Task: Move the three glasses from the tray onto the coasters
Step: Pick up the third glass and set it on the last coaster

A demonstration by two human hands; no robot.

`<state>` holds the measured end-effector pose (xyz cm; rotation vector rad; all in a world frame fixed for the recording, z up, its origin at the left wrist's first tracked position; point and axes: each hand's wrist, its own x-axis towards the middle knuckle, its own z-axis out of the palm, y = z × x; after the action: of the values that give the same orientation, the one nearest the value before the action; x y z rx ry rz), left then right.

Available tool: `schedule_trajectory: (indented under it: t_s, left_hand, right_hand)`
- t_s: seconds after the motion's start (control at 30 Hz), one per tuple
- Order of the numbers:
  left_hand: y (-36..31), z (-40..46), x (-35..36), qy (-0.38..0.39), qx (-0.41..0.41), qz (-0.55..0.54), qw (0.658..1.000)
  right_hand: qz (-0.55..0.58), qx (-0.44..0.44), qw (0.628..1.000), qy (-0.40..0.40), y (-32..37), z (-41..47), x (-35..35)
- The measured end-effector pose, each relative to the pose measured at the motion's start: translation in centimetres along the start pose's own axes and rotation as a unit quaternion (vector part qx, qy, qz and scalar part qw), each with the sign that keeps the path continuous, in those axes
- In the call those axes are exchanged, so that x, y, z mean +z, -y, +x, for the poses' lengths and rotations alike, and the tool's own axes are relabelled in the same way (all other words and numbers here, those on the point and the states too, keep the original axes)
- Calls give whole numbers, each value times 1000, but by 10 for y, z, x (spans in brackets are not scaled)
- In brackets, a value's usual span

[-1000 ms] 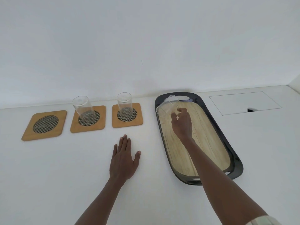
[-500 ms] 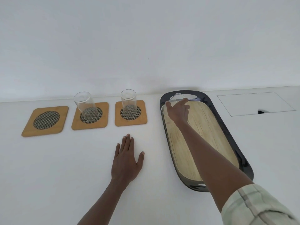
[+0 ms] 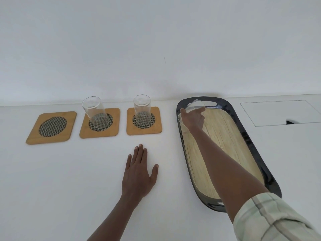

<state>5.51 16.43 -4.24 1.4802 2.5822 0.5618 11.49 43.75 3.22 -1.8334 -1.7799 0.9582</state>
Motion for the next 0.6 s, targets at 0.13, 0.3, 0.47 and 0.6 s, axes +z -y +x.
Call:
schedule_trajectory:
  t_s: [0.13,0.3,0.47,0.6]
  left_hand:
    - [1,0,1,0,0,2,1000]
    - [1,0,1,-5,0,2,1000]
    - [1,1,0,-1,-1,2,1000]
    - [0,1,-2,-1,-1,0,1000]
  right_hand:
    - [32,19,999,0,2,0,0]
    - [115,65,991,11,0,-1,-7]
    - [209,106,972,3,-13,-13,-18]
    - [259,100,961,-2,-24,-32,-27]
